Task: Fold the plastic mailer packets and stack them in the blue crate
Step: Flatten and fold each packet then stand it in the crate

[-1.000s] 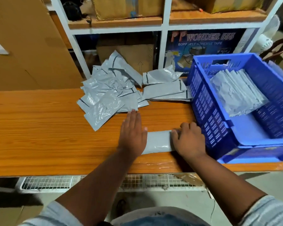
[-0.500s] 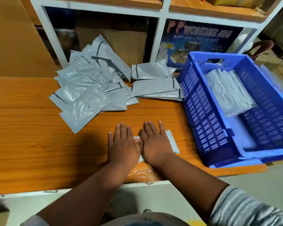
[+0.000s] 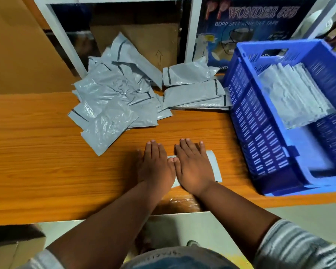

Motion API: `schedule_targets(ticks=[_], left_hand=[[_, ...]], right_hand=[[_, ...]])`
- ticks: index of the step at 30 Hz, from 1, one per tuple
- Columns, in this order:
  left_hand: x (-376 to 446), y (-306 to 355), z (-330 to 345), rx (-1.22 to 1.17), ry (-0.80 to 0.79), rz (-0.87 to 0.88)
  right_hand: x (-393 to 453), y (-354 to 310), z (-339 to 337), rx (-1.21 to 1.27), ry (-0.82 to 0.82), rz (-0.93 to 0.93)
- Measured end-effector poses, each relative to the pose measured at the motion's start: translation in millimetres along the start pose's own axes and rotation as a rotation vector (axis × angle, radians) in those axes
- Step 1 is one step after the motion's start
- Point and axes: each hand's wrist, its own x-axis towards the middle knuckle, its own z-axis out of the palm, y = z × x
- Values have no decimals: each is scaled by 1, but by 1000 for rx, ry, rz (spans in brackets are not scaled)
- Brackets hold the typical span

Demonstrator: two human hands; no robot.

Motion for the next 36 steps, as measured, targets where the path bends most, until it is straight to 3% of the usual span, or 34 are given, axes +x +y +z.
schedule_targets(ticks=[5, 11, 18, 26, 31, 32, 34, 36], left_hand=[[4, -1, -6, -26, 44, 154], [5, -4, 13, 47, 72, 126], [6, 3, 18, 39, 86, 80], [6, 2, 15, 58, 21, 105], [6, 17, -13, 143, 71, 217], [4, 24, -10, 129, 84, 252], [-1, 36, -2, 106, 94, 293], [0, 40, 1, 87, 90, 298]], right_hand=[[14, -3, -9, 301, 36, 73], [5, 15, -12, -97, -27, -56], [2, 22, 5, -84, -18, -25], [5, 36, 5, 211, -10, -17], [4, 53, -4, 655, -8, 75], [2, 58, -6, 610, 6, 57], [-5, 69, -8, 280, 13, -38], [-13, 74, -7, 98, -52, -18]])
